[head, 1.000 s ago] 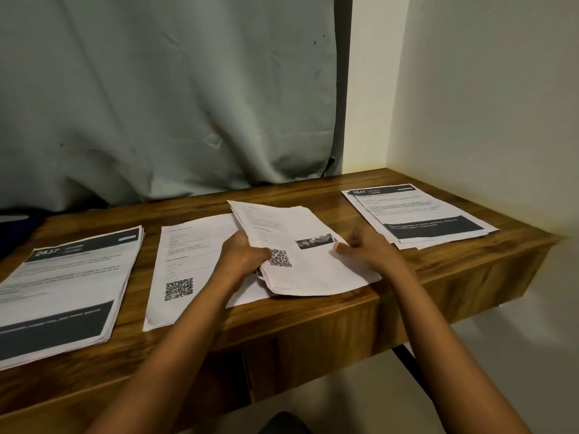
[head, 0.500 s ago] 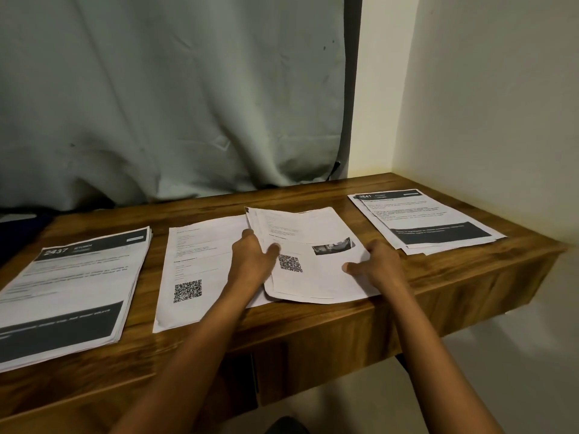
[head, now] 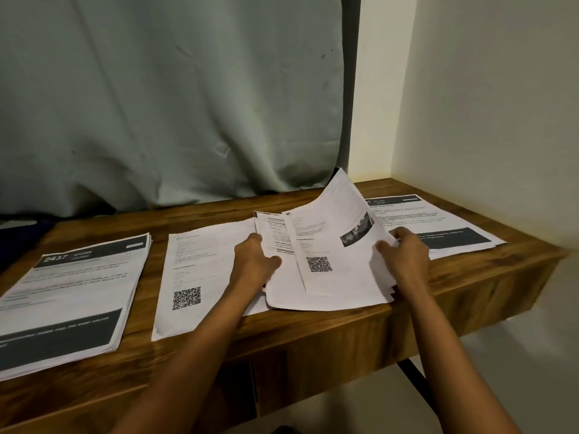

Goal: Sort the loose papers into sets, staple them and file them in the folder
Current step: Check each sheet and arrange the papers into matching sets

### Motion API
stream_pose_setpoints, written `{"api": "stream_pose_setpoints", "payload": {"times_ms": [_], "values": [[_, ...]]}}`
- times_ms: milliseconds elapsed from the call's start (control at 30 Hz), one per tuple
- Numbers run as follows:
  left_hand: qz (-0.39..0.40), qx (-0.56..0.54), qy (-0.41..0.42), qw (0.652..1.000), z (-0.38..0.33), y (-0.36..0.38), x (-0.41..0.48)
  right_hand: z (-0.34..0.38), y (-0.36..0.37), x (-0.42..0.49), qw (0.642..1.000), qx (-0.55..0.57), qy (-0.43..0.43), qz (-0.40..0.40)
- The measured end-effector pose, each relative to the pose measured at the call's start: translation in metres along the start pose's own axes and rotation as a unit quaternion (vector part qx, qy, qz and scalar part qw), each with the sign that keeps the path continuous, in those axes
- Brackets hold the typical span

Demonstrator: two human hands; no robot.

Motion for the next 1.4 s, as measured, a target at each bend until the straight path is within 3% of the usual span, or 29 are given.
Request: {"api": "stream_pose_setpoints", "payload": {"times_ms": [167,267,467,600,667,767,1300,1400], "values": [[-0.018,0.04,0.015,0.999,-0.007,-0.007,0.0,-0.005,-0.009,0.007,0.982,0.175,0.066,0.027],[-0.029,-0.038,0.006,0.999,-0.001,-0.018,0.005,0.0,0.009,0.002,0.969,0.213,0.08,0.099],[-0.037,-0.177,-0.058,0.982,0.025,-0.027,0.011,0.021,0.055,-0.018,0.978,0.103,-0.016,0.183],[-0.081,-0.1,-0.065,0.99,0.038,-0.042,0.004,0.036,0.07,-0.024,0.977,-0.062,-0.12,0.165],[-0.095,-0.082,-0.066,0.99,0.045,-0.05,0.002,0.031,0.07,-0.018,0.97,-0.146,-0.13,0.142],[-0.1,-0.049,-0.05,0.993,0.051,-0.057,0.001,0.015,0.088,-0.017,0.943,-0.236,-0.128,0.195],[-0.077,-0.078,-0.031,0.993,0.062,-0.044,-0.004,0.028,0.101,-0.042,0.921,-0.177,-0.199,0.286],[-0.087,-0.087,-0.041,0.992,0.064,-0.046,-0.005,0.032,0.095,-0.04,0.933,-0.128,-0.2,0.27]]}}
Point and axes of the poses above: each hand's wrist, its own x-axis towards the middle knuckle, its own y-axis out of the palm, z = x × y, the point moved 10 cm from there along x, towards the middle knuckle, and after that the axes turned 4 degrees about z, right-handed, at the moved point
